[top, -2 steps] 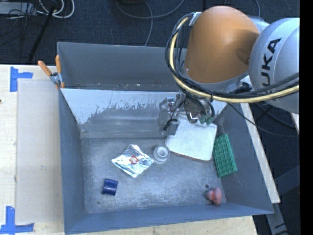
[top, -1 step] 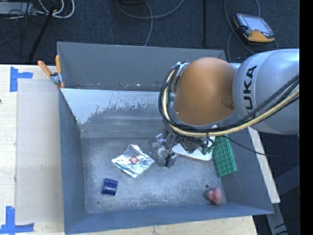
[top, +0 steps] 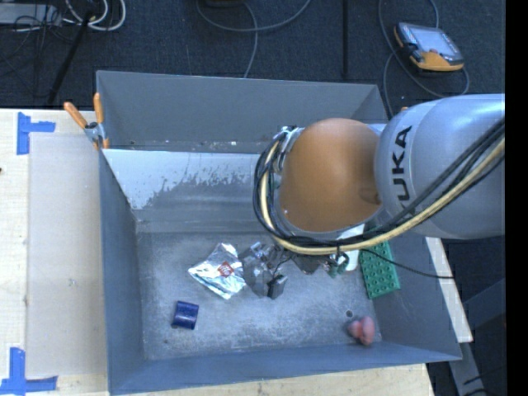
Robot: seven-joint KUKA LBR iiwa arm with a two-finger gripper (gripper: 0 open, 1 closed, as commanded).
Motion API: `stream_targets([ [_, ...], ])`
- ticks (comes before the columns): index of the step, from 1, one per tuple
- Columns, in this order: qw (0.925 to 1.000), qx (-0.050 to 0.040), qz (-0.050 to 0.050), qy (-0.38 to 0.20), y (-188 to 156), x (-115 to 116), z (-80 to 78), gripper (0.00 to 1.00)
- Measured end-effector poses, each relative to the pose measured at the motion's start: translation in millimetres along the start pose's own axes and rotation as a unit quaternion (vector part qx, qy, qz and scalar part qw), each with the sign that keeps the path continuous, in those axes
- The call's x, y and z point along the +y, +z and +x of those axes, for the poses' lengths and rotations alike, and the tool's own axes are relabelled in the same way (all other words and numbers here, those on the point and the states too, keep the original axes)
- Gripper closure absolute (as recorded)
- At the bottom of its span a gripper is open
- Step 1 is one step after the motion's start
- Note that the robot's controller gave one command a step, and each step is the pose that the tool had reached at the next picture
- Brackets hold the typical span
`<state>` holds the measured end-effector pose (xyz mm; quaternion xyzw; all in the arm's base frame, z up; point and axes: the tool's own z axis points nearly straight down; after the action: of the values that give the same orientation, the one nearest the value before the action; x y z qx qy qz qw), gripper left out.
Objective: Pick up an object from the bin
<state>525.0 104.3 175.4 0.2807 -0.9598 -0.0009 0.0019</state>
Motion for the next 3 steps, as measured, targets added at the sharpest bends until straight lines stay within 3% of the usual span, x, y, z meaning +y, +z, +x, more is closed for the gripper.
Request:
stream_targets([
  [1, 0.9997, -0.0013, 0.0, 0.025, -14, 37, 5.0, 1.0],
  [2, 0.9847, -0.002, 0.001, 0.175, 1, 23, -21.4, 1.0],
  [3, 0.923, 0.0001, 0.001, 0.385, 31, 31, -26.6, 1.0],
])
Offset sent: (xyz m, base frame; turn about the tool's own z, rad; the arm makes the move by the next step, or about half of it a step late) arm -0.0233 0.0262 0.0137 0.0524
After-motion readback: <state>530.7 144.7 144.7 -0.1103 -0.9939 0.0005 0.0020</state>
